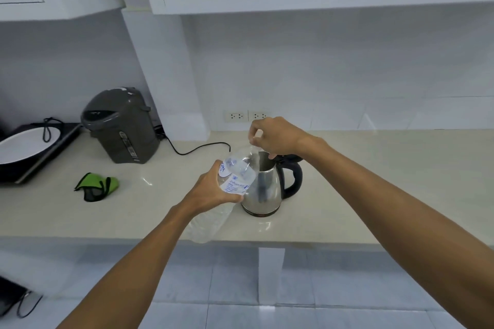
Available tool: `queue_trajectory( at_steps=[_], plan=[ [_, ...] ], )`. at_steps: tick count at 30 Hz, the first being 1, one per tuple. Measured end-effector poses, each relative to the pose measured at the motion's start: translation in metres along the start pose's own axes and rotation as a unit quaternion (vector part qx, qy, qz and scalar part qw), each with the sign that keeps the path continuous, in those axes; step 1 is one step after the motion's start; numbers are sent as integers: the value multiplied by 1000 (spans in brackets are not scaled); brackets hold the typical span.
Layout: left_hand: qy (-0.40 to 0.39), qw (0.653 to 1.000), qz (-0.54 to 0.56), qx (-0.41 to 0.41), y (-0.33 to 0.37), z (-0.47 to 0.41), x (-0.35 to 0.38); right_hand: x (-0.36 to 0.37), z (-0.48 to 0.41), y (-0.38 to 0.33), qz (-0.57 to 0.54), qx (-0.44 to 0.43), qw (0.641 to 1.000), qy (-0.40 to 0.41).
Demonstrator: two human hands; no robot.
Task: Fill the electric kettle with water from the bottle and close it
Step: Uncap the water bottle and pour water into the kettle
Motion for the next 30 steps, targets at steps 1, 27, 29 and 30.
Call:
queue_trajectory(
  at_steps=[1,27,29,30],
  plan=[
    [-2,1000,-3,-2,-2,-1,-2,0,-1,1,-24,-15,1000,2],
    [-62,943,-320,-75,-17,-52,-52,35,38,92,-110,42,982,151],
    [-64,938,-333,-75,-16,-54,-51,38,39,94,-113,45,981,149],
    [-65,935,-341,-75,-15,-55,-50,40,40,94,-114,48,981,146]
  ],
)
Point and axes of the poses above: each hand's wrist, its own z-axis away from the middle knuckle, its own x-axis out of the palm, y = z × x, the point moved 3 cm from there along -z, towards the middle knuckle, and after that the axes turned 9 degrees about z, right-handed, at the moved point
